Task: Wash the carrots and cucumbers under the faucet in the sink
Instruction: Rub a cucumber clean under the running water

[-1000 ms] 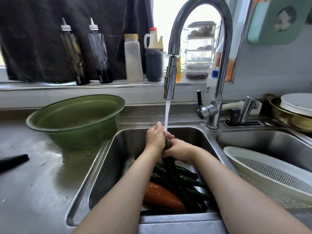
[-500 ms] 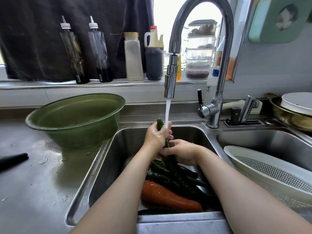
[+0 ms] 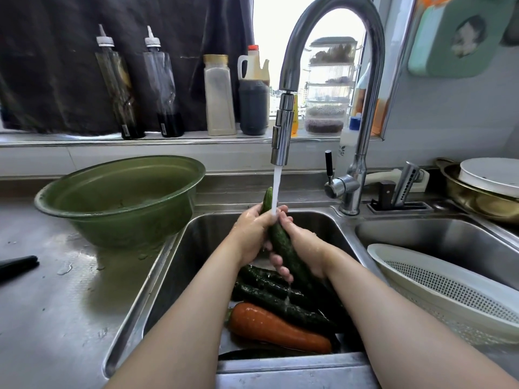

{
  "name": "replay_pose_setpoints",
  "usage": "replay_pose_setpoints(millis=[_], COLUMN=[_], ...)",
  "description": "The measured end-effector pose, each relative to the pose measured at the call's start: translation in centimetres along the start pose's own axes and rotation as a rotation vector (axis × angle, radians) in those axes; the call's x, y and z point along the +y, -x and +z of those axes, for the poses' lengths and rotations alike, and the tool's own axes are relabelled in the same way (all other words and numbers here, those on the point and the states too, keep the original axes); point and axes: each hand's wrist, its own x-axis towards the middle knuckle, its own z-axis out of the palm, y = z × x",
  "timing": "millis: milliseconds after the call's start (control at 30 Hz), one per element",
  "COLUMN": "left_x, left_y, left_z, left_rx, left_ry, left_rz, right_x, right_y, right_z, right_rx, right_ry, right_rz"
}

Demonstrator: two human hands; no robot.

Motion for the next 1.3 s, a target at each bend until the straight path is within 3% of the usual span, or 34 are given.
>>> replay_pose_setpoints(millis=[267, 367, 433, 567, 700, 833, 1000, 1200, 1300], left_x=[0.8, 0.9, 1.1, 1.3, 1.1, 0.6, 0.8, 1.6, 1.0], left_y=[-0.2, -0.6, -0.8, -1.0, -0.4, -0.1, -0.7, -1.3, -2.0], left_z=[2.1, 1.4, 0.8, -1.0, -0.7, 0.4, 1.4, -2.2, -3.2], left_rx=[0.44, 0.471, 0.498, 0.443, 0.277, 0.153, 0.378, 0.635, 0.639], left_ry=[-0.068, 0.0, 0.237, 0.547, 0.572, 0.56, 0.627, 0.884, 0.841], left_rz=[0.068, 0.02, -0.039, -0.087, -0.094, -0.143, -0.146, -0.042, -0.014], right_x=[-0.1, 0.2, 0.5, 0.6, -0.5, -1.2, -1.1, -0.7, -0.4], right_y=[-0.1, -0.6, -0.7, -0.4, 0.2, 0.8, 0.3, -0.5, -0.3], right_z=[0.2, -0.4, -0.7, -1.1, -0.7, -0.6, 0.6, 1.6, 1.2], right_rx=[-0.077, -0.107, -0.083, 0.095, 0.19, 0.179, 0.201, 0.044, 0.143], right_ry=[0.144, 0.222, 0.345, 0.402, 0.314, 0.191, 0.245, 0.338, 0.378], right_rz=[0.109, 0.086, 0.074, -0.011, -0.129, -0.1, -0.062, -0.093, -0.097])
